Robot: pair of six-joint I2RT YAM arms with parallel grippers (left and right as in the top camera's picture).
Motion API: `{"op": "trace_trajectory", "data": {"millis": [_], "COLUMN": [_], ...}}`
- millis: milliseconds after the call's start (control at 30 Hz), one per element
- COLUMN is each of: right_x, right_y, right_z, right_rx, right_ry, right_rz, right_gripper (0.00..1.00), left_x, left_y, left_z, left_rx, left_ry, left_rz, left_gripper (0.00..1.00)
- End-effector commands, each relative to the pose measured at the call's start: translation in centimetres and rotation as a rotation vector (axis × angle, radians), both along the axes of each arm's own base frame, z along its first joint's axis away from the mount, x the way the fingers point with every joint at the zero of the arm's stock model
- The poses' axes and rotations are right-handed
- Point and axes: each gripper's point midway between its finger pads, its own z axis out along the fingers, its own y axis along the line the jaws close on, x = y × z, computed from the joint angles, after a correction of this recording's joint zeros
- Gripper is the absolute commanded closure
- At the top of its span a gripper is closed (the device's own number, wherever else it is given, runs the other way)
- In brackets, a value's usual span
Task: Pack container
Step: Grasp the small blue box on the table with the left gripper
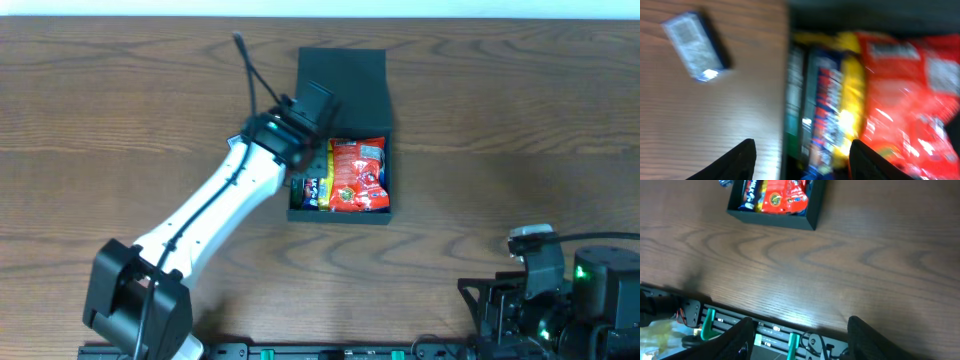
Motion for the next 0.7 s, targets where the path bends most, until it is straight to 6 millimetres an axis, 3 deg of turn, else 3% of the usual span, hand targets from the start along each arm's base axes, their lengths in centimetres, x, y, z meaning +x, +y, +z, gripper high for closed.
{"op": "trace_trajectory", "data": {"millis": [0,133,333,667], "right_x": [-0.1,0.0,0.2,0.1], "right_y": [-0.1,-0.1,0.0,0.0], "right_z": [0.1,0.1,0.3,0.2], "right_rx": [-0.002,-0.002,-0.001,-0.001], "right_ry": [-0.003,-0.005,-0.017,-0.015], "right_rz": [-0.001,-0.001,-0.001,-0.001], "right_gripper": [0.4,0.39,0.39,0.37], "left_x": [1.9,3.5,4.8,5.0], "left_y": [3.9,7.4,9.3,9.5], "left_z": [-0.2,-0.1,-0.9,-7.5], "left_rx": [0.039,0.017,0.015,0.023], "left_ry": [-0.011,-0.015,-0.016,0.119], "left_rz": [0.095,0.191,0.207,0.419], "left_gripper": [0.38,0.27,0.2,0.2]}}
